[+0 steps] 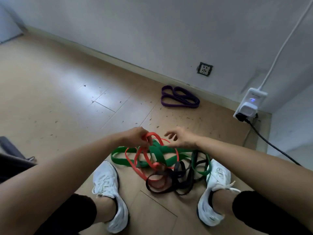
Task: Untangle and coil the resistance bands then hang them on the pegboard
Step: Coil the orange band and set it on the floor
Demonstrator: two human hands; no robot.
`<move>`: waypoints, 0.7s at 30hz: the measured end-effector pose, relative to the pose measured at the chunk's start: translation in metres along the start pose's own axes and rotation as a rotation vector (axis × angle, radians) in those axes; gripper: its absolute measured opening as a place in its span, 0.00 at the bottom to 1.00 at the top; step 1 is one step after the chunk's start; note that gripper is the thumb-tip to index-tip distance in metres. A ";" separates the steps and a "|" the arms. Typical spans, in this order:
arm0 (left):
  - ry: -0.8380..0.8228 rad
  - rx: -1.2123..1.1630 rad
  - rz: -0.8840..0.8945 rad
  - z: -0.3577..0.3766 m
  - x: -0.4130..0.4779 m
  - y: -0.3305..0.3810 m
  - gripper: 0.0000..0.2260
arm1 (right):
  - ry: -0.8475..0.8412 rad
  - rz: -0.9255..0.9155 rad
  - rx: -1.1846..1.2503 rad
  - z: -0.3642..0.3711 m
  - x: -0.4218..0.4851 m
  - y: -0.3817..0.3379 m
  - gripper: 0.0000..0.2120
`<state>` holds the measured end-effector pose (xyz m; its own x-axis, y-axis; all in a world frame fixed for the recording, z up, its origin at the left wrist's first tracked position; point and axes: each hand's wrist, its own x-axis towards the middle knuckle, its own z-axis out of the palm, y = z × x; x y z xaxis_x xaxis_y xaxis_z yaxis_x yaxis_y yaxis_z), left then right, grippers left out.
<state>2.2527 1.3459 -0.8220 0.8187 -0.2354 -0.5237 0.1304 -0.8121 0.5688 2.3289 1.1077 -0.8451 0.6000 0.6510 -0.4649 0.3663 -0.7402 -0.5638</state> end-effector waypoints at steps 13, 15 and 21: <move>0.137 -0.124 0.119 -0.091 -0.079 0.073 0.08 | 0.162 -0.221 0.254 -0.085 -0.040 -0.080 0.04; 0.155 -0.059 0.121 -0.108 -0.085 0.078 0.07 | 0.104 -0.200 0.218 -0.110 -0.052 -0.086 0.04; 0.233 -0.087 0.133 -0.145 -0.091 0.085 0.05 | 0.244 -0.211 0.131 -0.176 -0.076 -0.102 0.04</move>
<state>2.2705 1.3755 -0.6343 0.9372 -0.1992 -0.2863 0.0525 -0.7310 0.6804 2.3716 1.1042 -0.6322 0.6788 0.7166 -0.1604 0.4156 -0.5550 -0.7206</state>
